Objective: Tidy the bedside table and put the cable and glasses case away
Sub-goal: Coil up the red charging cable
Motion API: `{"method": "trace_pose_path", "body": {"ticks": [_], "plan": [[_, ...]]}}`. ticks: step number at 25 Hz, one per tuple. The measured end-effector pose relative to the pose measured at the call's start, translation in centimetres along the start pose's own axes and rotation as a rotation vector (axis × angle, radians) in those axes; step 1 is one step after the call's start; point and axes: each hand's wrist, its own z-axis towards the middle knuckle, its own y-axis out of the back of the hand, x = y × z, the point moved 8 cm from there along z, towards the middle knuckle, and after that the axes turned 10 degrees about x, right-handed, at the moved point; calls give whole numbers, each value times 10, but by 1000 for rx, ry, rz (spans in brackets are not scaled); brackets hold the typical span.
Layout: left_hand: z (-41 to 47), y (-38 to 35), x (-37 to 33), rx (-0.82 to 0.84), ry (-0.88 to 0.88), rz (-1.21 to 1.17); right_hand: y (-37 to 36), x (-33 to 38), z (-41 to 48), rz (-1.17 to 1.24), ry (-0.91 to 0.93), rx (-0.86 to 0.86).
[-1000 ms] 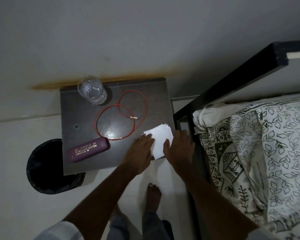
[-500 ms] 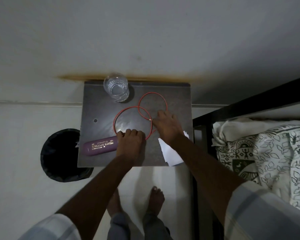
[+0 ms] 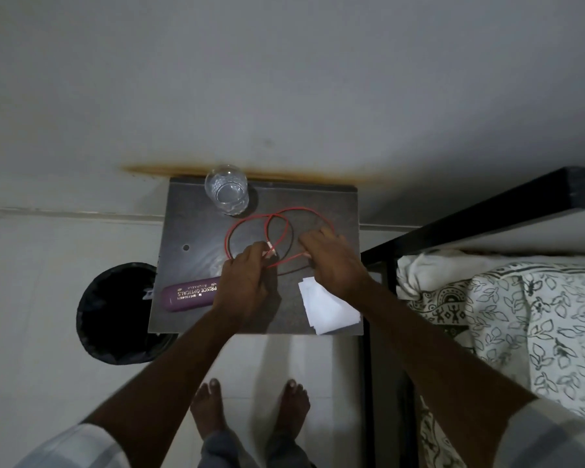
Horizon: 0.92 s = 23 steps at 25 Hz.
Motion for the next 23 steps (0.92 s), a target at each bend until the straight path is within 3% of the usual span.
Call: {"method": "trace_pose_path", "body": {"ticks": [4,7,9,13,18,23], "plan": [[-9,30,-20,-37,-10,-220,73,9,-25,186,1,-176],[-27,60,-32,-95,84,-349,137,22,-43,322,11,-297],[-42,81,-46,-32,150,-467,178,36,-58,408,10,-321],[-68,136,-87,52,45,-640,249,79,-80,389,53,-341],[-90,196,-144,161,-61,-533,314,124,-97,450,44,-426],[-106,273,-185,67,-164,-469,344,156,-108,563,-20,-504]]}}
